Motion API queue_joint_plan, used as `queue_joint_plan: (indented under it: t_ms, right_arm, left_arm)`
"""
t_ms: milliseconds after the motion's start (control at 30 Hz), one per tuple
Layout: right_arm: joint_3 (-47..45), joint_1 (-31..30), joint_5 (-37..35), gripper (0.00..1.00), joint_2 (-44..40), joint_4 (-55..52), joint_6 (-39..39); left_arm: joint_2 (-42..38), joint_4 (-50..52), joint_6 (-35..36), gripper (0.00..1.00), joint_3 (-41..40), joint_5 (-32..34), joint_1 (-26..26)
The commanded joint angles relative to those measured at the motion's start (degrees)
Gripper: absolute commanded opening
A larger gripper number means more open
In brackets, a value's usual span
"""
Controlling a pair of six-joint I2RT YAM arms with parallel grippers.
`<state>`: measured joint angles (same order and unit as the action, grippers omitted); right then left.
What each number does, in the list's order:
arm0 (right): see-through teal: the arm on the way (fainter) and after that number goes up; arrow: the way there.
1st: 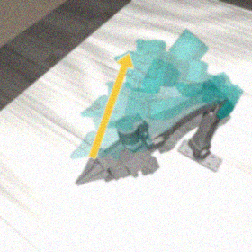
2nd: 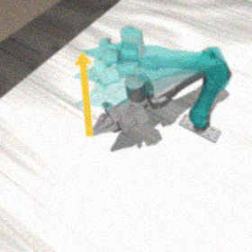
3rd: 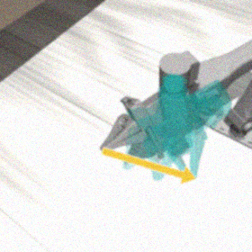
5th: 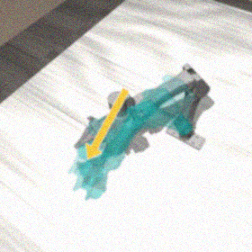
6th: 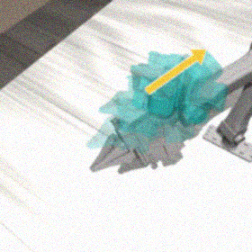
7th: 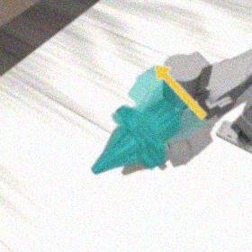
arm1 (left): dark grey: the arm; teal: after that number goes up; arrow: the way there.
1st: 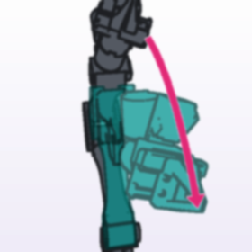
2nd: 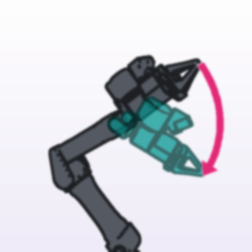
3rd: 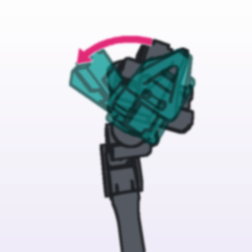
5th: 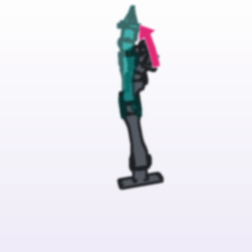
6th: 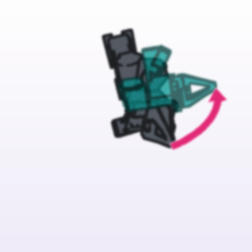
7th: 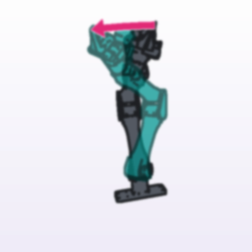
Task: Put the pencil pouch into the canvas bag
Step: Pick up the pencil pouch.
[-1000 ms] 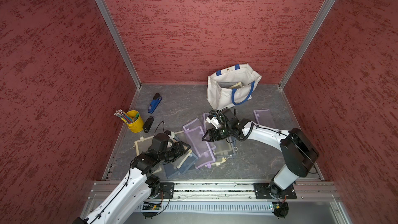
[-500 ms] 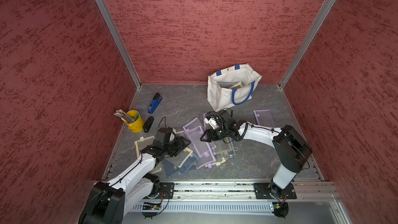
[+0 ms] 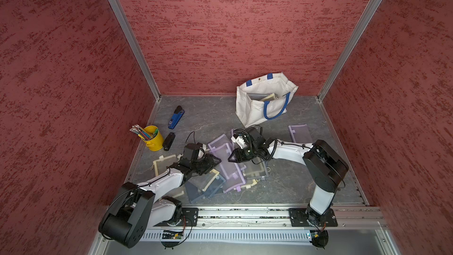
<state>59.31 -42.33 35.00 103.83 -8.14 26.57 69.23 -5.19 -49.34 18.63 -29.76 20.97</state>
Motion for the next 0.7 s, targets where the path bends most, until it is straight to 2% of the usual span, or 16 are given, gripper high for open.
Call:
queue_joint_plan:
  t_ms: [0, 133, 300, 433, 667]
  right_arm:
    - [0.22, -0.47, 1.60, 0.43, 0.12, 2.66, 0.22]
    - [-1.10, -0.48, 2.44, 0.40, -1.50, 4.81, 1.24]
    - [-1.09, -0.48, 2.53, 0.34, -1.76, 5.00, 1.29]
    - [-0.53, -0.48, 2.78, 0.26, -0.36, 4.98, 1.18]
    - [0.71, -0.48, 1.45, 0.00, -0.18, 3.05, -0.76]
  left_arm:
    - [1.23, -4.55, -0.57, 0.25, -0.17, -0.26, 1.52]
    - [0.68, -3.73, -0.32, 0.01, 1.45, 0.26, 2.84]
    - [-3.52, -0.63, 0.17, 0.00, 3.00, 0.45, 2.68]
    - [-5.34, 2.08, 0.91, 0.00, 3.78, -0.06, 1.94]
    - [-8.55, 6.44, 2.00, 0.00, 4.72, 0.49, 1.18]
